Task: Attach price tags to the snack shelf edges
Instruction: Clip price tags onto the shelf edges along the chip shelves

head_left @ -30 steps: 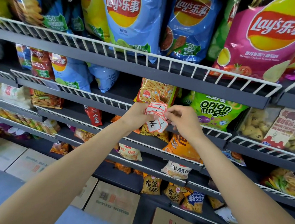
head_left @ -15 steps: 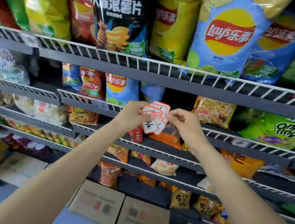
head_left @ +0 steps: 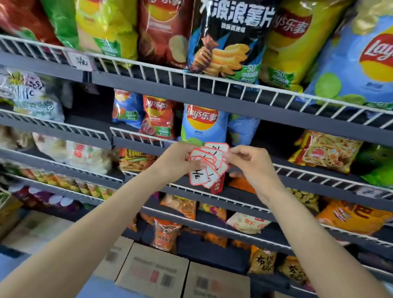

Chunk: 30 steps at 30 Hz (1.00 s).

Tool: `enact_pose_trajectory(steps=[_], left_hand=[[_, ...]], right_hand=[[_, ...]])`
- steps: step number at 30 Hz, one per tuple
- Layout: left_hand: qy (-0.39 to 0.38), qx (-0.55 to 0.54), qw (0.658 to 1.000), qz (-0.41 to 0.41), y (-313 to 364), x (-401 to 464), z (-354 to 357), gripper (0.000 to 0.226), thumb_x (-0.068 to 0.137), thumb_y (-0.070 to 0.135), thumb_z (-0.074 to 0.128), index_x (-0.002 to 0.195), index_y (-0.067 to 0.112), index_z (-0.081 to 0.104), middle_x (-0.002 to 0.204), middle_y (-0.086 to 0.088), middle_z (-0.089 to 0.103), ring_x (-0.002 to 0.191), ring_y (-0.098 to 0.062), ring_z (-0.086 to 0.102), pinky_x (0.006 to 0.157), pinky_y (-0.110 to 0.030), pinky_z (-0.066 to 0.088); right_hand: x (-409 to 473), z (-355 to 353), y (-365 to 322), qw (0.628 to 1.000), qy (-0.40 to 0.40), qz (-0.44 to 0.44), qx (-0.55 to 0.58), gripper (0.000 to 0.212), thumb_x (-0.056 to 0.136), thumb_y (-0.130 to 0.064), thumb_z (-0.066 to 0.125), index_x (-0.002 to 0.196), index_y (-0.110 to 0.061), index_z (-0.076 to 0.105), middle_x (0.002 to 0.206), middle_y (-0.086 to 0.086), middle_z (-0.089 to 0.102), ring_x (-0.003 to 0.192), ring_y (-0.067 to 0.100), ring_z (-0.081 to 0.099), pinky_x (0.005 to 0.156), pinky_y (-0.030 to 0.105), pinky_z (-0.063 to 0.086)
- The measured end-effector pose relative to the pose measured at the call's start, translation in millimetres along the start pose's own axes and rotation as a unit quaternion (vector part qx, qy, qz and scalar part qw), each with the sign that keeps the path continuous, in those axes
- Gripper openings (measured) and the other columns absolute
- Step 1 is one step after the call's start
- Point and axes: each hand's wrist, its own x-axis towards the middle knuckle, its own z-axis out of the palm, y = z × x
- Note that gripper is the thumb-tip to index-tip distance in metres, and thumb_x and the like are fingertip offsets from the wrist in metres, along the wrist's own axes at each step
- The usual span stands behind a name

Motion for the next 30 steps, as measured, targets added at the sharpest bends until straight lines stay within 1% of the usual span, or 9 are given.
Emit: enact_pose_trajectory(steps=[3, 6, 9, 15, 18, 22, 25, 27, 30], left_hand=[[0.010, -0.060, 0.998, -0.028, -3, 0, -4, 0.015, 0.087, 0.007, 0.062, 0.101, 0.008, 0.067, 0.103, -0.006, 0.072, 0.098, -0.018, 0.067, 0.092, -0.042, 0.052], [0.011, -0.091, 0.995, -0.042, -5, -3, -8, 0.017, 0.088, 0.005, 0.060, 0.103, 0.009, 0.066, 0.104, -0.007, 0.071, 0.099, -0.019, 0.067, 0.090, -0.037, 0.054], [0.018, -0.100, 0.994, -0.041, -8, -9, -12, 0.016, 0.088, 0.005, 0.059, 0.102, 0.011, 0.065, 0.103, -0.005, 0.070, 0.096, -0.015, 0.067, 0.087, -0.031, 0.054], [0.038, -0.133, 0.989, -0.055, -21, -20, -35, 0.020, 0.089, 0.003, 0.058, 0.107, 0.010, 0.064, 0.103, -0.006, 0.070, 0.092, -0.016, 0.067, 0.086, -0.032, 0.054], [0.030, -0.132, 0.990, -0.048, -28, -21, -54, 0.018, 0.088, 0.002, 0.058, 0.103, 0.010, 0.066, 0.102, -0.007, 0.070, 0.092, -0.017, 0.067, 0.085, -0.033, 0.055], [0.014, -0.119, 0.992, -0.046, -39, -26, -79, 0.019, 0.088, 0.002, 0.058, 0.098, 0.017, 0.066, 0.102, -0.006, 0.071, 0.095, -0.019, 0.067, 0.087, -0.034, 0.054], [0.013, -0.104, 0.993, -0.049, -51, -30, -95, 0.021, 0.088, 0.002, 0.059, 0.090, 0.021, 0.066, 0.098, -0.003, 0.071, 0.097, -0.020, 0.067, 0.090, -0.038, 0.053], [0.007, -0.090, 0.994, -0.056, -59, -34, -104, 0.018, 0.087, 0.003, 0.060, 0.092, 0.020, 0.066, 0.098, -0.003, 0.072, 0.096, -0.018, 0.068, 0.091, -0.038, 0.052], [-0.012, -0.065, 0.997, -0.050, -66, -38, -109, 0.015, 0.087, 0.005, 0.061, 0.096, 0.017, 0.066, 0.099, -0.005, 0.072, 0.095, -0.017, 0.068, 0.091, -0.035, 0.053]], right_hand=[[2, 1, -4, 0.999, 0.011, 0.016, 0.036, 0.011, 0.088, -0.011, 0.061, 0.080, -0.013, 0.067, 0.067, -0.002, 0.070, 0.060, 0.006, 0.067, 0.055, 0.016, 0.052], [4, 4, -6, 0.999, -0.002, 0.028, 0.040, 0.010, 0.089, -0.010, 0.059, 0.083, -0.011, 0.066, 0.071, 0.001, 0.071, 0.061, 0.006, 0.068, 0.054, 0.015, 0.052], [3, 12, -7, 0.999, -0.031, 0.034, 0.009, 0.009, 0.091, -0.010, 0.057, 0.091, -0.008, 0.066, 0.078, 0.004, 0.071, 0.062, 0.006, 0.067, 0.056, 0.017, 0.052], [2, 41, -17, 0.998, -0.045, 0.034, -0.011, 0.010, 0.090, -0.011, 0.059, 0.083, -0.016, 0.065, 0.079, 0.000, 0.071, 0.066, 0.008, 0.067, 0.061, 0.021, 0.053], [3, 61, -22, 0.999, -0.034, 0.020, -0.027, 0.002, 0.086, -0.010, 0.064, 0.086, -0.010, 0.066, 0.081, 0.003, 0.072, 0.067, 0.008, 0.067, 0.062, 0.021, 0.054], [3, 85, -23, 1.000, -0.002, 0.015, -0.026, 0.005, 0.087, -0.006, 0.062, 0.084, -0.008, 0.065, 0.079, 0.007, 0.069, 0.059, 0.003, 0.064, 0.056, 0.015, 0.050], [3, 97, -21, 0.999, 0.023, 0.017, -0.027, 0.008, 0.090, -0.003, 0.057, 0.094, -0.003, 0.063, 0.077, 0.006, 0.066, 0.055, 0.001, 0.063, 0.054, 0.014, 0.049], [3, 104, -20, 0.999, 0.030, 0.023, -0.035, 0.012, 0.092, -0.002, 0.054, 0.100, -0.002, 0.062, 0.079, 0.006, 0.065, 0.055, 0.002, 0.063, 0.054, 0.014, 0.050], [1, 112, -21, 0.998, 0.025, 0.020, -0.060, 0.015, 0.093, -0.001, 0.049, 0.099, -0.002, 0.063, 0.077, 0.003, 0.064, 0.055, 0.001, 0.062, 0.056, 0.016, 0.050]])
